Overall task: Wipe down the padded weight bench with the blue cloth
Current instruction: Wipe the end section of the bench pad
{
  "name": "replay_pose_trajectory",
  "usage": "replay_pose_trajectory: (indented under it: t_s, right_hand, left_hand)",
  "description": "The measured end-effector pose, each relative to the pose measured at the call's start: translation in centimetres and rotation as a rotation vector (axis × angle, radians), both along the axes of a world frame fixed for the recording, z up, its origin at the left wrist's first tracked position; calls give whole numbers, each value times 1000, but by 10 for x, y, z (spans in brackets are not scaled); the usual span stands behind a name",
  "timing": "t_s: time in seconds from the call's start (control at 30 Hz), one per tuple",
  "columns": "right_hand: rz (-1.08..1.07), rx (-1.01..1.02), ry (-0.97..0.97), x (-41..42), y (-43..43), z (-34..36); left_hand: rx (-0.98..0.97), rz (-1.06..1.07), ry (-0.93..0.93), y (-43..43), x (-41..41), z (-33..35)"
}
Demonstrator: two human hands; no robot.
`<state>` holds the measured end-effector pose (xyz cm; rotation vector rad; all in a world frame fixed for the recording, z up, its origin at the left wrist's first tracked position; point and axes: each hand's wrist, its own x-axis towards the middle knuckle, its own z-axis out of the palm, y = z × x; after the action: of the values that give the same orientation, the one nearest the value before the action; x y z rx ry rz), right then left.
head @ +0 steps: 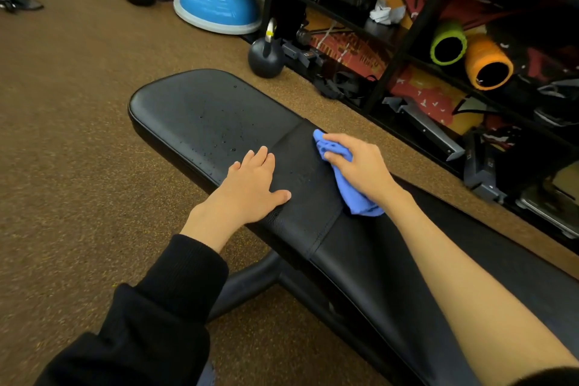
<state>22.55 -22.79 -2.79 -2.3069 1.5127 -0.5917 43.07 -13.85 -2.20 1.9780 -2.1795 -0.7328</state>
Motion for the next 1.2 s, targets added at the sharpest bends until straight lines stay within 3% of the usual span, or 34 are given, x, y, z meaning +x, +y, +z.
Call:
replay_pose_trajectory:
  t_s: [0.2,0.4,0.63,1.0,1.2]
  right_hand:
    - [-154,74,10,28,-43,-4]
    - [11,27,-22,60,-9,-3]
    - [152,-4,8,33,37,-6]
    - [-195,19,37,35,-20,-3]
    - [-136,136,-42,77,11,-4]
  left_hand:
    - [7,2,-20,0,-2,2]
    - [20,2,-14,-2,-2,1]
    - [12,-8,0,1,1,1]
    - [16,-26,-6,0,4,2]
    - [-114,114,101,-3,-3,4]
